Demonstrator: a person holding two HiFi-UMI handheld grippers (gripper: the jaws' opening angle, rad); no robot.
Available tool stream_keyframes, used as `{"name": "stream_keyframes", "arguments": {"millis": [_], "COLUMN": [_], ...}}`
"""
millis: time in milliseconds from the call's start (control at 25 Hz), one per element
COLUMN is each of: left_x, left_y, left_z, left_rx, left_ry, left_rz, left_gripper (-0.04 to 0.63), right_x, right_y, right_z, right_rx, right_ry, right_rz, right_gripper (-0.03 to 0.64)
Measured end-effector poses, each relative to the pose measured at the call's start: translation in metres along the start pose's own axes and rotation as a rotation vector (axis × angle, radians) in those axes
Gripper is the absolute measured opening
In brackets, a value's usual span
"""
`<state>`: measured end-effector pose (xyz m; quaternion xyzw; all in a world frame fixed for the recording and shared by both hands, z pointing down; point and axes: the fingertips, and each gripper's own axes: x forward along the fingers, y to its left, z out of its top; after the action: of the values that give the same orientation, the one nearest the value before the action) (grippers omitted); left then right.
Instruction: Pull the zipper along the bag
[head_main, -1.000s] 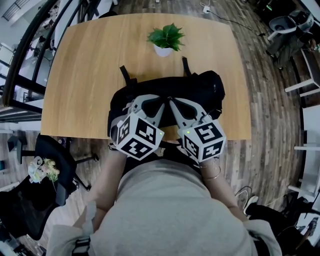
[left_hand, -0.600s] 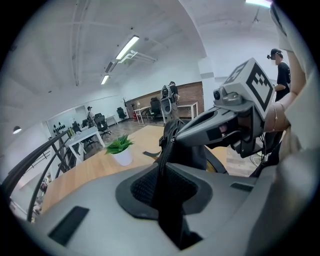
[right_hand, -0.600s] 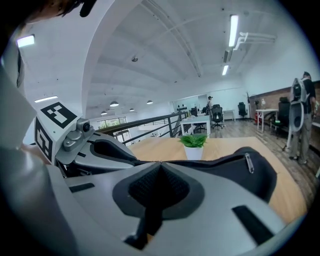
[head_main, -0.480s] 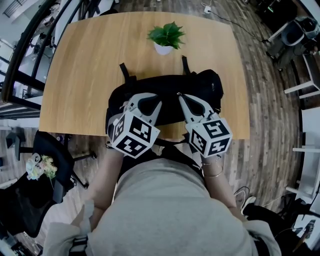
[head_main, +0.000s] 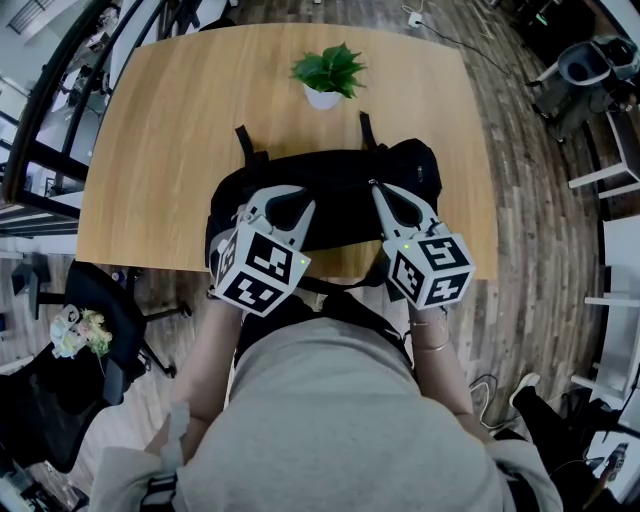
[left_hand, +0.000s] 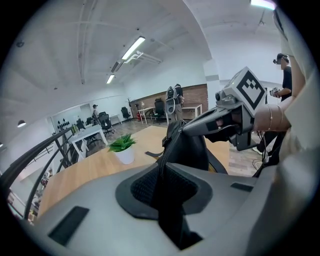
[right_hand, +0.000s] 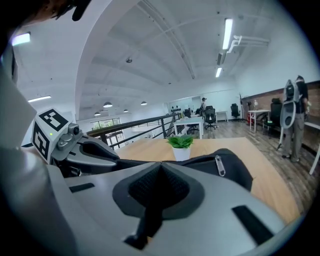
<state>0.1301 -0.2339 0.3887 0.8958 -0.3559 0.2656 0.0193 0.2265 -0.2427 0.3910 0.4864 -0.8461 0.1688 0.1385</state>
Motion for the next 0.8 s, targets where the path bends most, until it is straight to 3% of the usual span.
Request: {"name": "stream_keyframes", "arguments": {"millis": [800], "left_x": [0.0], "left_y": [0.015], "left_z": [-0.002], "left_rx": [-0.078], "left_ry": [-0.002], "left_rz": [0.083], "left_gripper": [0.057], "right_x": [-0.017], "right_y": [-0.068], "right_z": [0.006], "right_rx": [0.0], "right_ry": [-0.017], "right_rz": [-0.088], "right_gripper": [0.011]}}
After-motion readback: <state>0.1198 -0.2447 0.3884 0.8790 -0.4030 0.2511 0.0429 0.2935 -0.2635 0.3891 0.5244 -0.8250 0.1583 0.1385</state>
